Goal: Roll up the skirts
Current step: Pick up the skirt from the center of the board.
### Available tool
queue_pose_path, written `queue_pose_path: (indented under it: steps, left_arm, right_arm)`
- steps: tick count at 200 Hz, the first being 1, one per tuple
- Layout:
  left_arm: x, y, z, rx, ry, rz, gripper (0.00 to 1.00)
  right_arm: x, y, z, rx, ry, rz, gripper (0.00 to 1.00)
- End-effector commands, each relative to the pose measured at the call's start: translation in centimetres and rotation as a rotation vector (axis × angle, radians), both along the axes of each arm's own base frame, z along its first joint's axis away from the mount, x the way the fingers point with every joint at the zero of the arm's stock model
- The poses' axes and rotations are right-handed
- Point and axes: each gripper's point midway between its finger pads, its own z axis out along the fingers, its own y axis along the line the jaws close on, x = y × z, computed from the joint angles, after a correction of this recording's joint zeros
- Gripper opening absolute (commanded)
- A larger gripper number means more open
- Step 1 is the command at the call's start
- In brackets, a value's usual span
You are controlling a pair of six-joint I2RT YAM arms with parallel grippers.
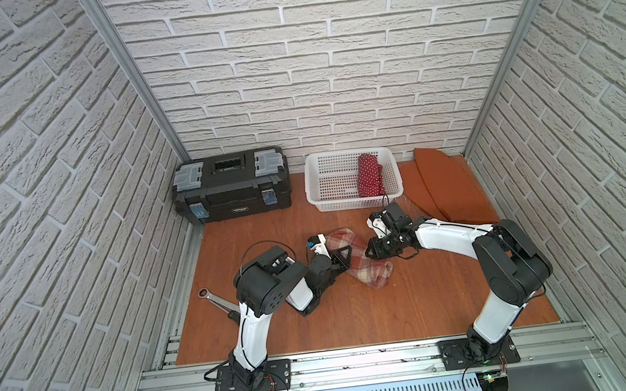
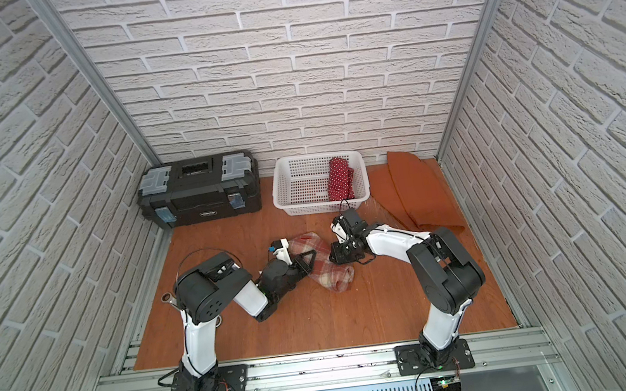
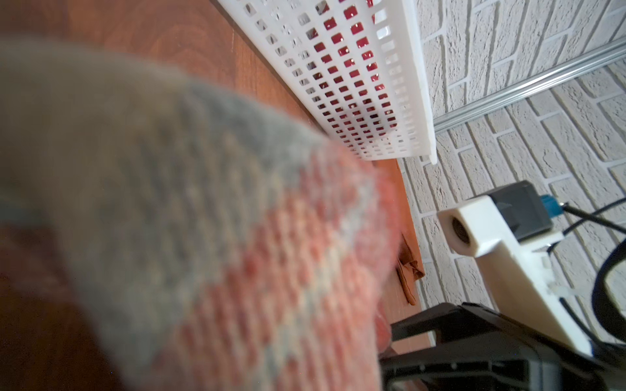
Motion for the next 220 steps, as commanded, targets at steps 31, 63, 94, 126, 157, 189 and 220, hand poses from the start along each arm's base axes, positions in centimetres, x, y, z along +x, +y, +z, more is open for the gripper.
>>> queue_pose_path:
  steps: [31, 63, 94, 126, 157, 189, 220]
  left_arm:
    - [0.7, -0.3, 3.3, -0.121, -0.056, -0.194, 0.00]
    - [0.8, -1.0, 6.3, -0.161, -0.113, -0.293, 0.00]
    - [0.6, -2.1, 10.2, -0.186, -0.180, -0.374, 0.00]
    - [0.2, -2.6, 13.5, -0.179, -0.241, -0.436, 0.00]
    - [0.4, -1.6, 16.6, -0.154, -0.296, -0.461, 0.00]
    - [0.6, -1.1, 20.7, -0.130, -0.385, -0.558, 0.00]
    - [2.6, -0.1, 23.6, -0.151, -0.430, -0.597, 0.00]
  right_arm:
    - [-0.3, -3.2, 7.6, -0.030, -0.133, -0.063, 0.48]
    - [2.2, -8.0, 11.2, -0.101, -0.233, -0.228, 0.50]
    - [4.4, -11.8, 12.6, -0.078, -0.287, -0.396, 0.50]
    - [8.4, -13.4, 13.6, -0.063, -0.334, -0.439, 0.52]
    - [13.2, -13.0, 14.3, 0.016, -0.360, -0.416, 0.52]
    - [17.7, -13.8, 13.0, -0.012, -0.321, -0.430, 0.52]
    - [20.0, -14.5, 10.9, -0.060, -0.271, -0.417, 0.49]
